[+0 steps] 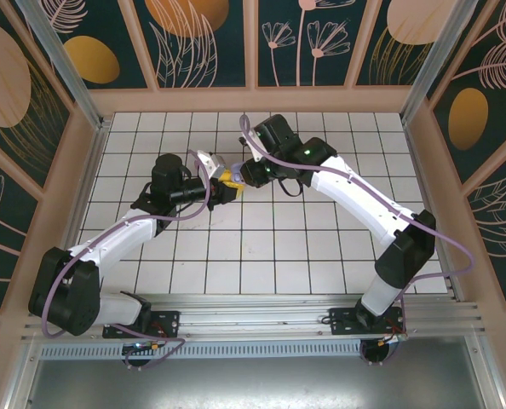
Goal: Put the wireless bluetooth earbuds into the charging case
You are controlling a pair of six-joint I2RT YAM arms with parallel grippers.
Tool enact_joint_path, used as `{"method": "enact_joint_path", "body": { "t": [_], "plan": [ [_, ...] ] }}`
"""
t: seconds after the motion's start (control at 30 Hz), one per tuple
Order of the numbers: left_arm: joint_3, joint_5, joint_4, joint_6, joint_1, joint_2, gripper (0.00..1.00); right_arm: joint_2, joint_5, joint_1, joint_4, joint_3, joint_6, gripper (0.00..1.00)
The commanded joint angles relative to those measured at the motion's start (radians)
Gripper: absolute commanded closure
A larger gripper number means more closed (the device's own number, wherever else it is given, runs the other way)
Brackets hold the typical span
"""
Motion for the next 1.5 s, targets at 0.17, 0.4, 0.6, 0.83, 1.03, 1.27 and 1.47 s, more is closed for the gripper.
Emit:
{"method": "enact_joint_path", "body": {
  "t": [0.17,0.4,0.6,0.83,1.03,1.27,1.47],
  "plan": [
    [0.025,0.041,0.051,0.004,-0.003,-0.002,1.00,0.015,-0.054,0.010,-0.020,0.060,0.000,0.72],
    [0.027,0.042,0.052,0.004,-0.003,0.001,1.00,0.011,-0.073,-0.004,-0.022,0.082,0.019,0.69],
    [0.023,0.043,0.053,0.005,-0.003,0.001,1.00,-0.008,-0.096,-0.021,-0.027,0.100,0.038,0.68],
    [0.021,0.041,0.055,0.002,-0.003,-0.003,1.00,-0.074,-0.143,-0.073,-0.020,0.095,0.060,0.68],
    [0.019,0.045,0.073,-0.013,-0.002,-0.012,1.00,-0.184,-0.249,-0.186,0.075,0.009,0.126,0.68],
    [0.018,0.050,0.100,-0.040,-0.002,-0.019,1.00,-0.286,-0.435,-0.277,0.339,-0.198,0.318,0.55],
    [0.019,0.061,0.134,-0.069,-0.003,-0.025,1.00,-0.268,-0.604,-0.272,0.535,-0.329,0.480,0.49]
  ]
}}
